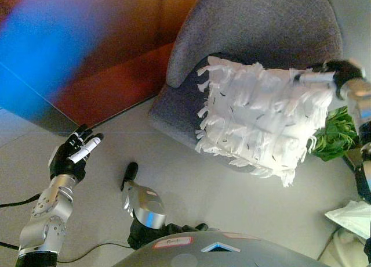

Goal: Pick up the pillow and put it on the sofa.

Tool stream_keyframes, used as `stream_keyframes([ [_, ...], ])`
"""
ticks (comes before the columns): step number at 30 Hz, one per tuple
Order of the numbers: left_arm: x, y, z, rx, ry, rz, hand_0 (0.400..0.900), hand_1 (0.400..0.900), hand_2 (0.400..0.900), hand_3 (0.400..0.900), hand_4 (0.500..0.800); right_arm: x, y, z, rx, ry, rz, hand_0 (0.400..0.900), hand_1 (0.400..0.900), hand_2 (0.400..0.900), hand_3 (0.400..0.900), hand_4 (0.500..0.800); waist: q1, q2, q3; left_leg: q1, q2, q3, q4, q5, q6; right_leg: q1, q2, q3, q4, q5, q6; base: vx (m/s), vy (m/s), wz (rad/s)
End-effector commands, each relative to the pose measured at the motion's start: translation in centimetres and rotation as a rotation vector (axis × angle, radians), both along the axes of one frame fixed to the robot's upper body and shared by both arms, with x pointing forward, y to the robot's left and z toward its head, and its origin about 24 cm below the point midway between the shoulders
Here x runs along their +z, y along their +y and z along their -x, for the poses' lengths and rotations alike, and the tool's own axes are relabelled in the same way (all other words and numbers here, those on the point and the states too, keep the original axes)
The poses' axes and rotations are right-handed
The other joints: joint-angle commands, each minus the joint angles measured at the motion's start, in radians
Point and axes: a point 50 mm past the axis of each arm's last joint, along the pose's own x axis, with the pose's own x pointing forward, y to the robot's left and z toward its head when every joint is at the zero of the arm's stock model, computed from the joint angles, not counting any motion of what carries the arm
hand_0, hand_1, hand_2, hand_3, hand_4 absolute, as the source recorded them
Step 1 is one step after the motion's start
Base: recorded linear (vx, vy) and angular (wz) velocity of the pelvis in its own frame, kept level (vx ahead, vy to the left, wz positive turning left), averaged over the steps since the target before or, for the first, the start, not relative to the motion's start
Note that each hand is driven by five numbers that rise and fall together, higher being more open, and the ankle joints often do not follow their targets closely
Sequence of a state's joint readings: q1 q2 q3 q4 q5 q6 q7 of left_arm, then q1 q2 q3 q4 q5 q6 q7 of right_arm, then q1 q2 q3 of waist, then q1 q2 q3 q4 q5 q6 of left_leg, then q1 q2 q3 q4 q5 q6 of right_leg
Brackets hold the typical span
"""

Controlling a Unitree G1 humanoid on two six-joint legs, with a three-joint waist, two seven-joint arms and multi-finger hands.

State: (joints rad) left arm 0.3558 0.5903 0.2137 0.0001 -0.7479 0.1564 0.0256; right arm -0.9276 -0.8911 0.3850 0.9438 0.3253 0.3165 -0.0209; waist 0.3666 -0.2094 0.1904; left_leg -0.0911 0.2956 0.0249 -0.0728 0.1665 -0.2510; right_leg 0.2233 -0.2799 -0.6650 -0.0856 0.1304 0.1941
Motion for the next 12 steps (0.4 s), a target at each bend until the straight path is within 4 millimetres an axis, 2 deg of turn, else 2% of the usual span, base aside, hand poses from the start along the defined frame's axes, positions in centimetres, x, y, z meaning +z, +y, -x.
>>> stream_keyframes([
  [1, 4.4, -2.8, -3.5, -0.216, -0.212, -0.070, 0.900, 0.900, 0.900, 0.900, 0.800, 10.5, -2.6, 1.7, -0.156, -0.363, 0.194, 0.900, 0.900, 0.900, 0.900, 0.800, 0.047, 0.022, -0.062, 0.138, 0.009, 0.049, 0.007, -0.111, 0.065, -0.027, -0.029, 0.032, 0.013, 0.040, 0.064, 0.03, 0.076, -0.19],
  [8, 3.3, -4.2, -3.4, -0.248, -0.210, -0.019, 0.900, 0.900, 0.900, 0.900, 0.800, 9.3, 1.0, 1.2, -0.016, -0.572, 0.078, 0.900, 0.900, 0.900, 0.900, 0.800, -0.010, 0.040, -0.074, 0.163, -0.018, 0.093, 0.060, -0.142, 0.100, -0.038, -0.067, 0.057, 0.034, 0.060, 0.053, -0.06, 0.116, -0.34],
  [12, 3.2, -5.3, -3.5, -0.253, -0.255, 0.016, 0.900, 0.900, 0.900, 0.900, 0.800, 6.1, 5.0, 2.4, 0.198, -0.614, 0.002, 0.900, 0.900, 0.900, 0.900, 0.800, -0.087, 0.054, -0.076, 0.182, -0.034, 0.131, 0.095, -0.175, 0.123, -0.069, -0.088, 0.111, 0.059, 0.091, 0.053, -0.11, 0.095, -0.47],
])
